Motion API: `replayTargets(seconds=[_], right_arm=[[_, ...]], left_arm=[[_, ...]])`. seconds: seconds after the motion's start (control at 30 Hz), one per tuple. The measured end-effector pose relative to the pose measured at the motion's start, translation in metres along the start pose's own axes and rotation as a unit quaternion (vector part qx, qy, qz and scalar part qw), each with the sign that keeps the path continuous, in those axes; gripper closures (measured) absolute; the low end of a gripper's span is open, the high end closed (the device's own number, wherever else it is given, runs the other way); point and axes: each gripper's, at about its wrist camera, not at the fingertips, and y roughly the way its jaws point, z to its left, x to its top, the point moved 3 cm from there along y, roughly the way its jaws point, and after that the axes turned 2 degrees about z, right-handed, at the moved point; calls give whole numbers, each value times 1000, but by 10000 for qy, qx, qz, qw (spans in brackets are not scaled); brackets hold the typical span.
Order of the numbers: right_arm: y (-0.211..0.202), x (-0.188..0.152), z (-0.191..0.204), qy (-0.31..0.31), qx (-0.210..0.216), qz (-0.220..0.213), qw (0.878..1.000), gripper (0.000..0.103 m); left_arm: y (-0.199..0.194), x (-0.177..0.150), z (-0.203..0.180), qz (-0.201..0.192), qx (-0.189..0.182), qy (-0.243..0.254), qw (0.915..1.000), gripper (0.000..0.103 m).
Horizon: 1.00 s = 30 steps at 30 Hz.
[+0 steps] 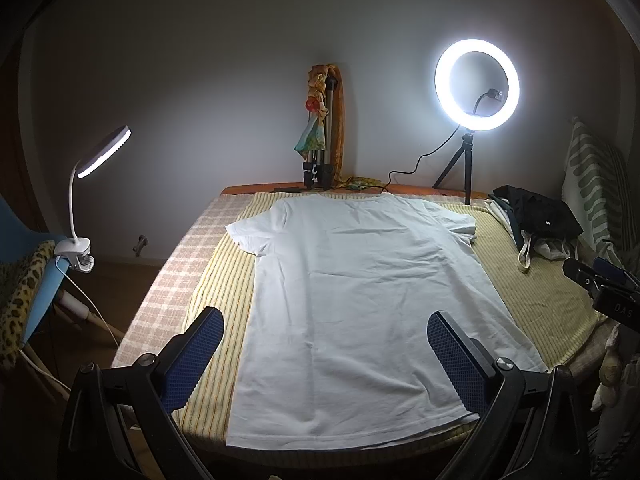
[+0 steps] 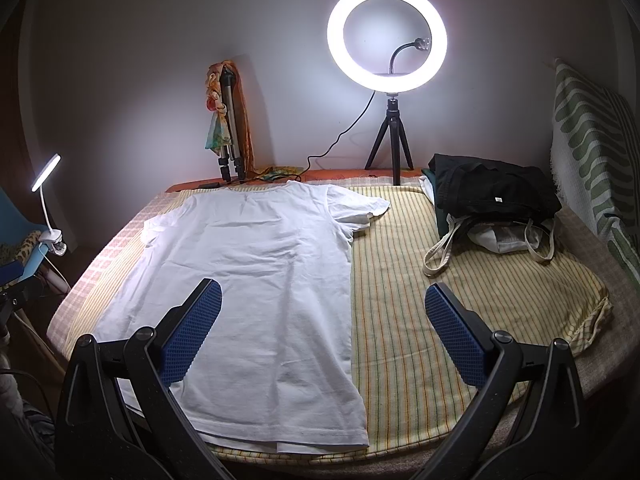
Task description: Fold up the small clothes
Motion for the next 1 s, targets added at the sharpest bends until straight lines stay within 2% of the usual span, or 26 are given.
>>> replayTargets(seconds=[1.0], right_arm=[[0, 0, -1, 31, 38, -3, 10000, 0]], left_arm=[[0, 0, 1, -2, -2, 4, 10000, 0]])
